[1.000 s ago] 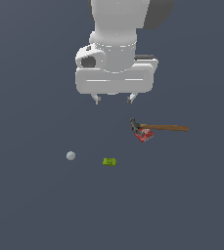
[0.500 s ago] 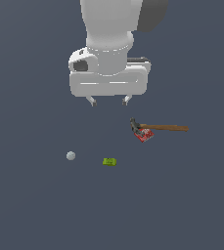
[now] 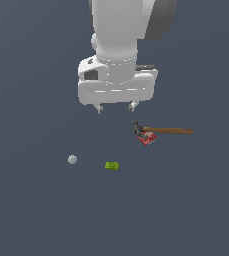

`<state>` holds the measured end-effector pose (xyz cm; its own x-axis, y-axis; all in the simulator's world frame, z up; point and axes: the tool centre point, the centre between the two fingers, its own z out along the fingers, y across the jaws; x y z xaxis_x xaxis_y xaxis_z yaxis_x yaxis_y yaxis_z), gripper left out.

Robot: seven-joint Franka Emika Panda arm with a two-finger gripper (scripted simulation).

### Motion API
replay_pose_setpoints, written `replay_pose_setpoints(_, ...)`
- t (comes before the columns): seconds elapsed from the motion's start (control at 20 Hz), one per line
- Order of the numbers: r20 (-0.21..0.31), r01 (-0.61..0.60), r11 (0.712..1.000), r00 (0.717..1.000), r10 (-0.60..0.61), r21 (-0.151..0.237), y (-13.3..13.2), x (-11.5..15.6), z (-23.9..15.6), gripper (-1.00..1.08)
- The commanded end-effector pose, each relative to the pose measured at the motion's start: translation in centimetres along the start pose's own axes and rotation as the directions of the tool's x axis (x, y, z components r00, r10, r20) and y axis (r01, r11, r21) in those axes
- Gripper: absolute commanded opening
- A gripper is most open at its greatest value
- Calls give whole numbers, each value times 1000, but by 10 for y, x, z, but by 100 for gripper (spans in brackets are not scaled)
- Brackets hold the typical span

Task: Pick up a designated object from a clutter of objects.

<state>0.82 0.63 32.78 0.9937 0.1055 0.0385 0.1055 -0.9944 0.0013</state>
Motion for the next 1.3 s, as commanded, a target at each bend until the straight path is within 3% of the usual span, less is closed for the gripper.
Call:
replay_pose_setpoints(0.0, 5, 53, 999, 999, -53, -9, -10, 1, 12, 100)
replay_pose_setpoints(0.3, 25, 256, 966, 967, -255, -33, -51, 1, 54, 100)
replay_pose_setpoints(0.5, 43, 442, 896, 897, -441, -40, -90, -4, 93, 100)
replay_pose_setpoints(0.7, 57, 638, 769, 770, -636, -33, -138, -19, 136, 100)
replay_pose_setpoints(0.9, 57, 796, 606, 605, -794, -14, -185, -40, 174, 100)
replay_pose_setpoints(1.1, 45, 893, 451, 450, -892, 7, -223, -64, 201, 100)
replay_pose_setpoints(1.25, 33, 935, 354, 353, -935, 20, -244, -79, 216, 100)
